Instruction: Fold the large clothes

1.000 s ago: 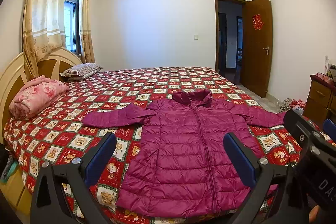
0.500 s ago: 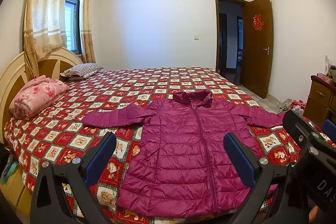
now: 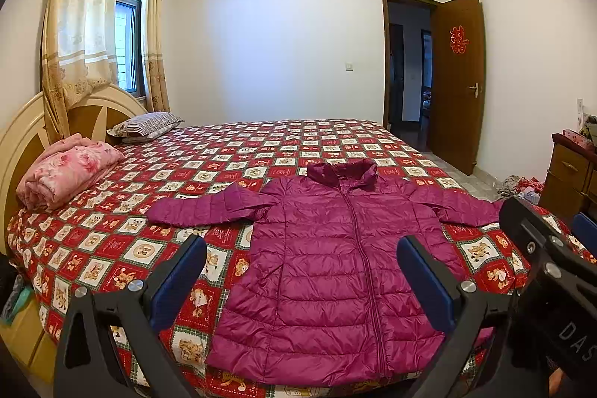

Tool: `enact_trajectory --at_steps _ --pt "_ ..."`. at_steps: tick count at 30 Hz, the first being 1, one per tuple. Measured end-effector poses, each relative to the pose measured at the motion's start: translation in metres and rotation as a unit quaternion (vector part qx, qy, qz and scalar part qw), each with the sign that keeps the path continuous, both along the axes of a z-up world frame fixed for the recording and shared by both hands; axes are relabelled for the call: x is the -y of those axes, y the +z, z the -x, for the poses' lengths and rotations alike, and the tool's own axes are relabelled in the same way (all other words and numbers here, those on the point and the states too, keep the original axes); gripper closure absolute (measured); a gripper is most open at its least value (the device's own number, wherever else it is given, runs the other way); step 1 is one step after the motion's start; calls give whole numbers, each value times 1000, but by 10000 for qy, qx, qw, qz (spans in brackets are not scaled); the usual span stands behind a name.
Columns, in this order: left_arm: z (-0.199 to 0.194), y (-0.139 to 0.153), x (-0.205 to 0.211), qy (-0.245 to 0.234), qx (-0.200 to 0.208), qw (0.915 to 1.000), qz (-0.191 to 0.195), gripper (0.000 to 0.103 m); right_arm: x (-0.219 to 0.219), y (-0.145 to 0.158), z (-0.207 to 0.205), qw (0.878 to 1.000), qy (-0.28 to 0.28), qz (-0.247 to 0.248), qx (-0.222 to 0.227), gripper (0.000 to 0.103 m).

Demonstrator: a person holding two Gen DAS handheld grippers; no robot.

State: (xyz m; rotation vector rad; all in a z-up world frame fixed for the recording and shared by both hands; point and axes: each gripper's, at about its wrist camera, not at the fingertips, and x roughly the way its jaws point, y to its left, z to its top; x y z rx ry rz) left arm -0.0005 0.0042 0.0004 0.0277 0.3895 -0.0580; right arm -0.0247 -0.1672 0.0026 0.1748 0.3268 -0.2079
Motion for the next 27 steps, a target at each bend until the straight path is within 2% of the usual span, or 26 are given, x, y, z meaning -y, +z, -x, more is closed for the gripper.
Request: enact_trajectory --at_steps 13,19,24,27 --pt "-8 -5 1 -26 -131 9999 3 1 6 -11 -8 9998 -29 -80 -170 0" --pt "-42 -31 4 -155 -428 9990 -14 1 31 -33 -36 9980 -200 -237 -558 0" --pt "-75 -51 1 -311 -656 9973 149 1 63 -46 -46 9964 -379 -594 -466 0" --pt "-104 -60 -3 -377 -800 9960 133 1 87 -48 -56 9952 -611 -643 -408 0"
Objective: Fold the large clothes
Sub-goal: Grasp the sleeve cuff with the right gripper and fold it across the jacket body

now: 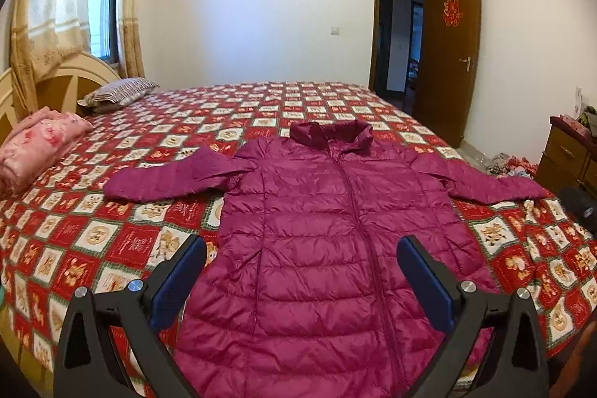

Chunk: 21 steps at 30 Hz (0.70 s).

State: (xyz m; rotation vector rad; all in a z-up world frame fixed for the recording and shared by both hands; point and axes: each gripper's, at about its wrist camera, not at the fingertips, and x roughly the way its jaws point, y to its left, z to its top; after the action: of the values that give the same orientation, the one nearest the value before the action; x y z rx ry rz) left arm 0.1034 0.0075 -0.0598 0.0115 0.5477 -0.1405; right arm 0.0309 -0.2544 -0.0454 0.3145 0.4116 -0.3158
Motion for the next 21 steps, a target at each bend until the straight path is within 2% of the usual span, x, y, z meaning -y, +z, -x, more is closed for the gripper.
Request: enact_trajectory --at_steps 2,6,10,13,17,21 --pt "-21 -5 -4 33 -116 9999 -47 1 24 -2 -14 9998 -157 -50 -95 0" --pt "-69 -19 -21 50 -457 9989 4 1 96 -16 -47 9947 -658 -593 -515 0" --pt "-124 -41 -46 232 -844 9961 90 1 180 -39 -76 9817 -1397 -1044 -765 0" --pt "-165 -56 -68 406 -1106 9921 442 1 232 -53 -98 9710 -1877 -1196 -878 0" --pt "-200 -68 -86 677 -1030 9893 777 1 284 -71 -123 9586 -2250 -1444 -976 1" --pt "-232 -84 -84 890 -1042 9892 513 1 316 -96 -143 9434 -2627 -1683 -1126 8"
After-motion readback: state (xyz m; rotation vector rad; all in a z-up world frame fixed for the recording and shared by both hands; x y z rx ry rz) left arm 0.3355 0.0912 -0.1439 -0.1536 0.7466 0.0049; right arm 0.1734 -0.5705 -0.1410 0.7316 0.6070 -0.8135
